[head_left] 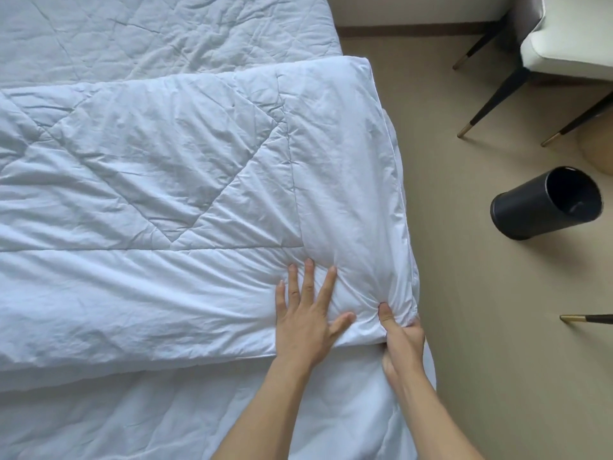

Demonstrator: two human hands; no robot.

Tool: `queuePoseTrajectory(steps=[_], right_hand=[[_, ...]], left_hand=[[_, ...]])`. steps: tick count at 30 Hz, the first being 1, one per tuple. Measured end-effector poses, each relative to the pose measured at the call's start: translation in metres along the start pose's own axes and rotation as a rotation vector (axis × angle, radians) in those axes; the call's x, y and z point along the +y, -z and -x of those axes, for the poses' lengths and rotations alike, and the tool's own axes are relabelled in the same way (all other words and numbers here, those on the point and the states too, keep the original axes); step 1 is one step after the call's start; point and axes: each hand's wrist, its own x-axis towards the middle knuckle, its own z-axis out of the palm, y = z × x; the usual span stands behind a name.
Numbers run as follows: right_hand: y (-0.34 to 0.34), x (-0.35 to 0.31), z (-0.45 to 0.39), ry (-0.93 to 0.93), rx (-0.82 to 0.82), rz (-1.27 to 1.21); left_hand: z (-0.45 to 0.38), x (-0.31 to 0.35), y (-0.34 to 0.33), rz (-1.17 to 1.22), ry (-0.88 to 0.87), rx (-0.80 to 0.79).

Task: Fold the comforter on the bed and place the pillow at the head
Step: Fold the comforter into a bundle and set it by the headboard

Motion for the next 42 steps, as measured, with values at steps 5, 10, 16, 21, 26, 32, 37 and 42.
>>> queuePoseTrajectory(steps=[5, 10, 16, 21, 26, 32, 37, 42], right_hand=[[0.013, -0.009, 0.021, 0.046, -0.092, -0.059], [0.037, -0.011, 0.064, -0.05, 0.096, -0.445], [0.017, -0.019, 0.076, -0.139, -0.113, -0.562], [-0.001, -0.049, 0.044, 0.055, -0.267, -0.502], [0.002, -0.046, 0.047, 0.026, -0.35, -0.48], [0.004, -0.04, 0.035, -0.155, -0.179, -0.493], [0.004, -0.038, 0.024, -0.206, -0.182, -0.617], [0.008, -0.042, 0.036, -0.136, -0.25, -0.613]], left_hand=[[0.001, -0.001, 0.007, 0.012, 0.017, -0.038], [0.001, 0.002, 0.018, 0.066, 0.06, -0.121], [0.001, 0.007, 0.025, 0.105, 0.089, -0.141], [-0.005, 0.042, 0.038, 0.208, 0.12, -0.133], [-0.004, 0.089, 0.035, 0.174, 0.001, -0.094], [0.008, 0.084, 0.02, 0.178, -0.115, -0.148], [0.002, 0.067, 0.035, 0.444, -0.103, -0.21], [-0.01, 0.067, 0.045, 0.471, 0.097, -0.061]])
